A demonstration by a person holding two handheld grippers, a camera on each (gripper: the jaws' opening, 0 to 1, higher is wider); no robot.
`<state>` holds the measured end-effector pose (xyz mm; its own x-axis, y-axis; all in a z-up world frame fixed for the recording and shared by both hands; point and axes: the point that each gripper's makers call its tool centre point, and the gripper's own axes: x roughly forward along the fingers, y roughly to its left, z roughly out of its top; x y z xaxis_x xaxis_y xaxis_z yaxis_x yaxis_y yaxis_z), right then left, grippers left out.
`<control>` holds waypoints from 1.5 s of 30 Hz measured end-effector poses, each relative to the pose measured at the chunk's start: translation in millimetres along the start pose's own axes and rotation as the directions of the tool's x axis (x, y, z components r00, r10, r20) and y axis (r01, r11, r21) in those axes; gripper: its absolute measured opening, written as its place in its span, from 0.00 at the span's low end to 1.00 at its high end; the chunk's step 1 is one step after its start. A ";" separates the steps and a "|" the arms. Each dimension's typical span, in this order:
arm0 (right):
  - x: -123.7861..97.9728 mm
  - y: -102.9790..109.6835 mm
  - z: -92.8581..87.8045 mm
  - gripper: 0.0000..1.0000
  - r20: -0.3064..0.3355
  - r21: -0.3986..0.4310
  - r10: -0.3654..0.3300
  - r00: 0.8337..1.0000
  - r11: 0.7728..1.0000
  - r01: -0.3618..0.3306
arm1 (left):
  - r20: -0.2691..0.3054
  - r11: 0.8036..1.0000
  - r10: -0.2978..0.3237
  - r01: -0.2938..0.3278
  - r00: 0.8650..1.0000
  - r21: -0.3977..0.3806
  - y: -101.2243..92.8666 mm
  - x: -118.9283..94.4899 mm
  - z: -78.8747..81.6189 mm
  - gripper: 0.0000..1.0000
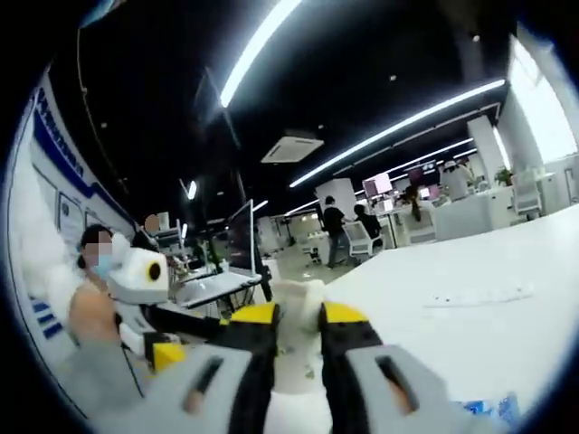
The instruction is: Arrange the tabletop items into an orderly group along one side of the table until the central work area is clear of visible clutter.
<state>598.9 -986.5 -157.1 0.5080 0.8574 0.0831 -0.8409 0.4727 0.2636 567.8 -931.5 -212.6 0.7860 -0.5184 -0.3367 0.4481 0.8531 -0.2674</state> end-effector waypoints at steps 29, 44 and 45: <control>-12.6 45.2 -8.9 0.37 -0.198 -0.061 0.134 0.971 0.987 -0.148 | -0.014 0.986 -0.092 0.093 0.996 0.139 -33.4 1.4 -5.4 0.32; -22.1 86.3 20.5 0.32 -0.495 -0.192 0.305 0.814 0.875 -0.445 | -0.040 0.975 -0.063 0.070 0.997 0.212 -36.0 -4.9 -22.1 0.33; -21.7 87.2 18.6 0.32 -0.511 -0.213 0.301 0.805 0.863 -0.458 | -0.042 0.973 -0.064 0.071 0.997 0.220 -37.5 -5.1 -22.6 0.33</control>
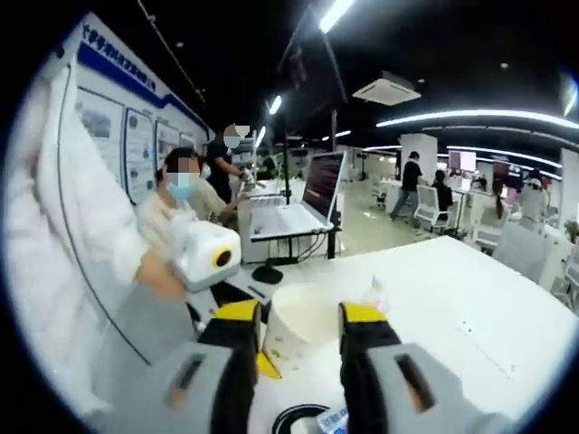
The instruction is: Arrange the tabletop items into an orderly group along one side of the table until the central work area is clear of visible clutter.
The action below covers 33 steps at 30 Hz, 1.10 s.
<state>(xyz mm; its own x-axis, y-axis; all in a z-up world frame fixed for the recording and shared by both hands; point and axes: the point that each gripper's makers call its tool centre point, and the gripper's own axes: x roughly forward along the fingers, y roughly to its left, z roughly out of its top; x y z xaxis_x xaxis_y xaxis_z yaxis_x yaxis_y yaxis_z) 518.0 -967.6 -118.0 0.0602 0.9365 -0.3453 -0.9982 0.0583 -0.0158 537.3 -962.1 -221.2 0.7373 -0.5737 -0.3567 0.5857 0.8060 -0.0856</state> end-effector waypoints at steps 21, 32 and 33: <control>23.8 19.2 -30.0 0.00 -0.233 -0.115 0.139 0.962 0.979 -0.169 | -0.035 0.999 0.021 -0.019 0.999 0.050 -1.8 -6.9 -12.5 0.34; 25.4 21.5 -28.5 0.00 -0.241 -0.090 0.139 0.961 0.982 -0.165 | -0.061 0.997 0.046 -0.043 0.997 0.058 0.3 -11.5 -20.5 0.34; 25.2 20.9 -27.7 0.00 -0.240 -0.089 0.137 0.961 0.983 -0.162 | -0.068 0.997 0.051 -0.046 0.996 0.064 0.6 -11.9 -23.1 0.36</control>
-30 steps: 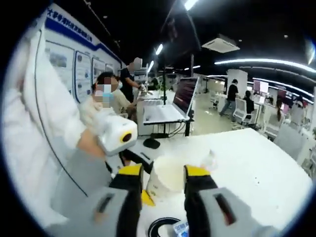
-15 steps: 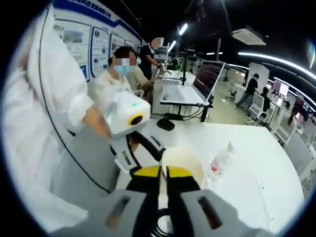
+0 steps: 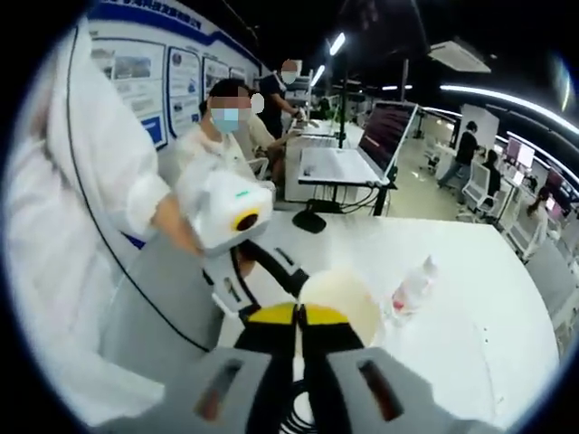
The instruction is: Arrange the tabletop items into an orderly group along one side of the table until the central work area is clear of visible clutter.
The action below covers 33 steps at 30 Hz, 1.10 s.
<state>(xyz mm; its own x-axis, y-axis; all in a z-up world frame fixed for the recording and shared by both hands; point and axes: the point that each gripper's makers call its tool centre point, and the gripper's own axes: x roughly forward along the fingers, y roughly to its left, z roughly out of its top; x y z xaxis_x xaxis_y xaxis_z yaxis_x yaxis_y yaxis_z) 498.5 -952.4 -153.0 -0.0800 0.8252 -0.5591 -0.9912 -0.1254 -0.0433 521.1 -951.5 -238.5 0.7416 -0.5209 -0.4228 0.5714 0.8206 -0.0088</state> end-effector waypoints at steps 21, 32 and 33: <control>6.6 -62.0 -31.9 0.00 -0.100 -0.050 -0.148 0.984 0.988 0.143 | 0.031 0.967 0.125 -0.115 0.992 -0.227 12.1 -66.4 -51.2 0.91; 33.0 -101.9 -52.8 0.00 -0.113 -0.020 -0.176 0.978 0.984 0.175 | 0.044 0.959 0.101 -0.086 0.994 -0.272 4.6 -77.9 -57.2 0.86; 35.5 -105.5 -55.6 0.00 -0.121 -0.028 -0.183 0.976 0.983 0.181 | 0.043 0.956 0.101 -0.085 0.994 -0.282 4.8 -78.1 -58.2 0.85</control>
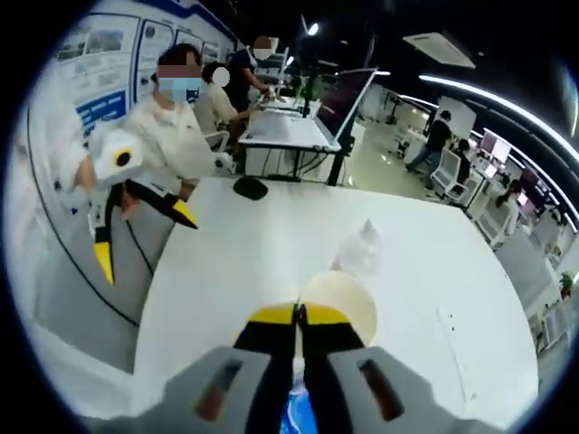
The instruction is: Arrange the tabletop items into an orderly group along one side of the table until the central work area is clear of visible clutter.
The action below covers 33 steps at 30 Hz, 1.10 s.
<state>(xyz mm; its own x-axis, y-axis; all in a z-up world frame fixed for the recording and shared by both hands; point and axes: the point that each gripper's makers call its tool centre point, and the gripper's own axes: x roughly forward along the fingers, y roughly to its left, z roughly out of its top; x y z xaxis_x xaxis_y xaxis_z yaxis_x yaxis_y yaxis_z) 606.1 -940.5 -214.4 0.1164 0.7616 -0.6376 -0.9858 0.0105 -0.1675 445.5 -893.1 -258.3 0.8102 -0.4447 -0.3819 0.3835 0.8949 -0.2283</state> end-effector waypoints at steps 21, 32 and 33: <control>59.4 -33.7 -47.9 0.00 -0.081 -0.062 -0.074 0.994 0.996 0.069 | -0.034 0.999 0.033 -0.034 0.999 -0.036 8.0 1.9 -8.1 0.79; 69.6 -39.1 -50.4 0.00 -0.074 -0.082 -0.091 0.993 0.993 0.084 | -0.049 0.997 0.030 -0.033 0.998 -0.064 10.0 2.2 -12.5 0.78; 70.8 -39.4 -51.5 0.00 -0.074 -0.079 -0.087 0.993 0.994 0.081 | -0.051 0.997 0.030 -0.033 0.998 -0.064 10.0 2.3 -12.9 0.78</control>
<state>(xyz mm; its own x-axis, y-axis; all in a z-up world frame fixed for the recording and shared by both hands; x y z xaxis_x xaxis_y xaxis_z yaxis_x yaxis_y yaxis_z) 659.5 -920.4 -291.6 0.2100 0.7075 -0.6748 -0.9606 0.0207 -0.2772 445.5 -885.7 -272.9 0.7978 -0.4192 -0.4333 0.3276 0.9048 -0.2721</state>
